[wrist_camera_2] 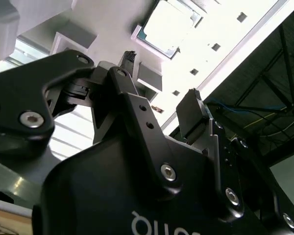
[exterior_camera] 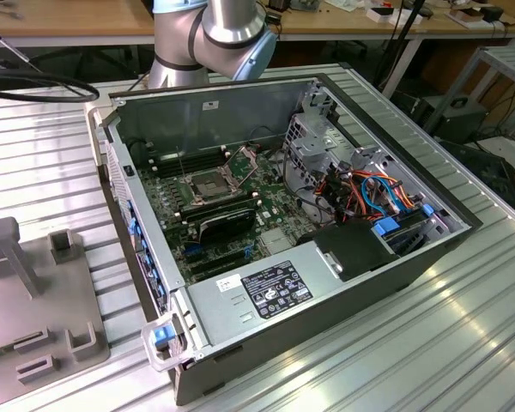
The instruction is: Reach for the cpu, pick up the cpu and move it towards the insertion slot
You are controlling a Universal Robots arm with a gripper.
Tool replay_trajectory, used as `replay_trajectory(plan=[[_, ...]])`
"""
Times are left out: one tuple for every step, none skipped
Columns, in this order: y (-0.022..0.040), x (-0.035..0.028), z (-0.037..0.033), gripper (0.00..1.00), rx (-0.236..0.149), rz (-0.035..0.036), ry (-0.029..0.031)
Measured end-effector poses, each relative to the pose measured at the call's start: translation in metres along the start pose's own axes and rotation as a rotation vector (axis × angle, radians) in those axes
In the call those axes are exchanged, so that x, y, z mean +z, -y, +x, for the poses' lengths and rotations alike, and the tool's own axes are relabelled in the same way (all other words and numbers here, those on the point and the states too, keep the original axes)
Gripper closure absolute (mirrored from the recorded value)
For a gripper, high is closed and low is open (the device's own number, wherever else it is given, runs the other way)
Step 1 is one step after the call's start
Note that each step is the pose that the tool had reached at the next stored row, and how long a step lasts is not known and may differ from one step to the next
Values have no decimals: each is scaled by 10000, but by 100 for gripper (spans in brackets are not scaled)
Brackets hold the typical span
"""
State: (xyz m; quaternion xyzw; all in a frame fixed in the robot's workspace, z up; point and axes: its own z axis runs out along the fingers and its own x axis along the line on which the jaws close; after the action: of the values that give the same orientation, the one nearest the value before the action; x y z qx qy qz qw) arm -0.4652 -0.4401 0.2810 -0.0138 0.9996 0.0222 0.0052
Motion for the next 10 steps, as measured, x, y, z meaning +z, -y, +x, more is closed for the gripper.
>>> replay_trajectory(plan=[[5,18,0,38,14,-1,1],[19,47,2,38,35,2,-1],[31,69,4,38,46,2,0],[36,81,4,38,50,1,1],[37,87,5,38,54,0,2],[37,87,5,38,55,1,1],[37,87,4,38,55,2,1],[38,87,4,38,54,1,1],[38,87,4,38,54,1,2],[38,88,4,38,54,1,1]])
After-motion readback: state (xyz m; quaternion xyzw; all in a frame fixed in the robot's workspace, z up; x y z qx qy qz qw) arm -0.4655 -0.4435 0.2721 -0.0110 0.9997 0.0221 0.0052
